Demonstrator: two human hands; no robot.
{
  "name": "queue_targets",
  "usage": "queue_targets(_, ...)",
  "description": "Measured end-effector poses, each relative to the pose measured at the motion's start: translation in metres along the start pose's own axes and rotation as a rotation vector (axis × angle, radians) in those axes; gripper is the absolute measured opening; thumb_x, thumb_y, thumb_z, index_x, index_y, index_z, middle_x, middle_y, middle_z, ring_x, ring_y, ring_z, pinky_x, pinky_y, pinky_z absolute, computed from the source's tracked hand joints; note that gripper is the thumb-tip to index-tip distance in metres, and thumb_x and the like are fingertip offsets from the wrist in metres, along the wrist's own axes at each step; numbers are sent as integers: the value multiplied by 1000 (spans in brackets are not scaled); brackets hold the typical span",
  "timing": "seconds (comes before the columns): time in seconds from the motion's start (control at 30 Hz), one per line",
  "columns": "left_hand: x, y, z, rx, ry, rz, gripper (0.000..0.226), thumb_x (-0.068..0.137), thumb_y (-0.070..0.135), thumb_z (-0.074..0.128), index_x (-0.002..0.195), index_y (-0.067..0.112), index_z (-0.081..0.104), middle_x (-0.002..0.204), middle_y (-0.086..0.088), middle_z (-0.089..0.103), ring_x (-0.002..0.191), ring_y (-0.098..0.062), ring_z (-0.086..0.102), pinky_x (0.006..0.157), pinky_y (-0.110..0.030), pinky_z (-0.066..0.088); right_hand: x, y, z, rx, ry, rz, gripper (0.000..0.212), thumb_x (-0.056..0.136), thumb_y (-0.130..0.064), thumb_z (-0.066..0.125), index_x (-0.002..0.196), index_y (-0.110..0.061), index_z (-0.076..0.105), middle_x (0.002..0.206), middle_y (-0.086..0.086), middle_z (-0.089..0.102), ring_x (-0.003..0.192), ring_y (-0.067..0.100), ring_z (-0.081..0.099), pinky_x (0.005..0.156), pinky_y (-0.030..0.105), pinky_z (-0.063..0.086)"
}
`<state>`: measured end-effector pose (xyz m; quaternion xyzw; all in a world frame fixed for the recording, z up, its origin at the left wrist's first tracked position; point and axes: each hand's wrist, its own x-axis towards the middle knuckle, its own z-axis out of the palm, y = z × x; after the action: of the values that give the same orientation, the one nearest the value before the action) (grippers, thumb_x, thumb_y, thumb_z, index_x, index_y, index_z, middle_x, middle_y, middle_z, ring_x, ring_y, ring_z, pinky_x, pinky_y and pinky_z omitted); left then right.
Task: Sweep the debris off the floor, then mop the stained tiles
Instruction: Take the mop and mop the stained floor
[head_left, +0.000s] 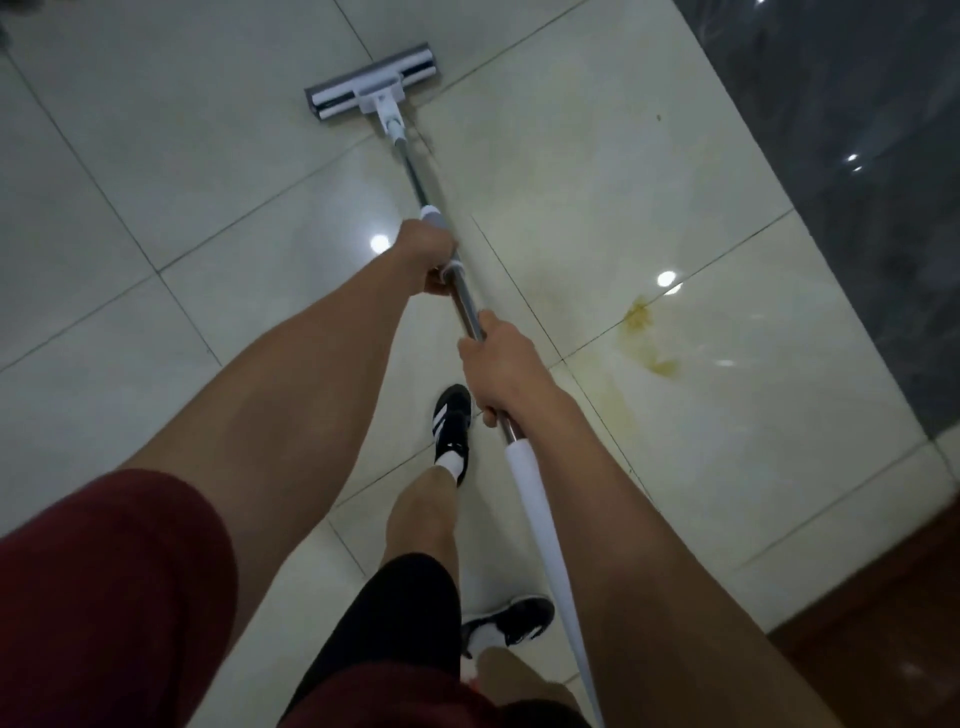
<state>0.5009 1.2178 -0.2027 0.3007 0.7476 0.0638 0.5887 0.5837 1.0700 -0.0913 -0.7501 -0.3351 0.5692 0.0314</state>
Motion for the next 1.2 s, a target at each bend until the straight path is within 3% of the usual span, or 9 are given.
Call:
queue_targets(0.13, -58, -72, 33, 30, -36, 2, 15, 95, 13, 65, 94, 1, 58, 79, -18, 66, 60, -27, 68, 48, -40, 58, -63, 77, 26, 37, 13, 5, 35, 104, -27, 41, 139, -20, 41, 97, 12, 61, 63, 25, 58, 67, 47, 61)
queue_targets(0.23, -106, -128, 65, 48, -61, 7, 19, 96, 17, 65, 86, 4, 56, 77, -18, 66, 59, -27, 68, 44, -38, 57, -110, 141, 43, 82, 19, 23, 35, 104, -27, 40, 139, -22, 41, 99, 11, 61, 66, 25, 58, 71, 49, 61)
queue_targets(0.37, -165, -198, 117, 88, -118, -3, 19, 93, 14, 68, 97, -3, 60, 77, -21, 66, 58, -29, 68, 46, -41, 58, -170, 229, 56, 130, 22, 58, 35, 105, -26, 41, 139, -20, 41, 99, 12, 61, 71, 25, 58, 75, 51, 61)
queue_targets(0.5, -220, -256, 162, 144, -182, -7, 20, 93, 10, 68, 102, -5, 60, 79, -23, 66, 59, -31, 68, 42, -39, 57, -226, 304, 65, 175, 61, 84, 40, 105, -29, 42, 145, -25, 38, 106, 11, 63, 70, 24, 60, 58, 38, 58)
queue_targets(0.6, -247, -280, 177, 195, -235, 2, 22, 95, 12, 66, 109, -3, 58, 83, -22, 65, 63, -31, 69, 43, -37, 56, -253, 335, 74, 177, 86, 78, 49, 105, -31, 44, 153, -23, 33, 116, 8, 60, 82, 20, 58, 65, 28, 47)
queue_targets(0.7, -253, -286, 174, 234, -236, 27, 25, 94, 13, 66, 112, -1, 55, 90, -22, 65, 67, -31, 69, 45, -38, 57, -260, 336, 84, 211, 107, 67, 47, 105, -29, 45, 150, -21, 36, 102, 1, 51, 73, 11, 55, 64, 28, 44)
queue_targets(0.77, -248, -279, 164, 249, -219, 49, 25, 93, 13, 67, 112, 0, 56, 94, -23, 65, 69, -33, 71, 50, -41, 59, -256, 324, 91, 242, 126, 69, 43, 105, -29, 45, 147, -23, 39, 95, -1, 55, 69, 13, 58, 59, 28, 48)
queue_targets(0.93, -219, -256, 125, 280, -195, 93, 25, 89, 10, 71, 108, 1, 58, 91, -22, 66, 60, -30, 71, 42, -36, 55, -237, 275, 110, 329, 137, 80, 35, 105, -26, 45, 138, -18, 44, 90, 7, 57, 56, 20, 56, 34, 23, 41)
queue_targets(1.2, -118, -160, 31, 306, -249, 172, 35, 91, 16, 72, 120, 3, 58, 103, -20, 66, 76, -30, 71, 44, -33, 56, -147, 123, 135, 509, 196, 134, 33, 103, -25, 45, 135, -17, 47, 89, 8, 53, 39, 18, 51, 39, 25, 46)
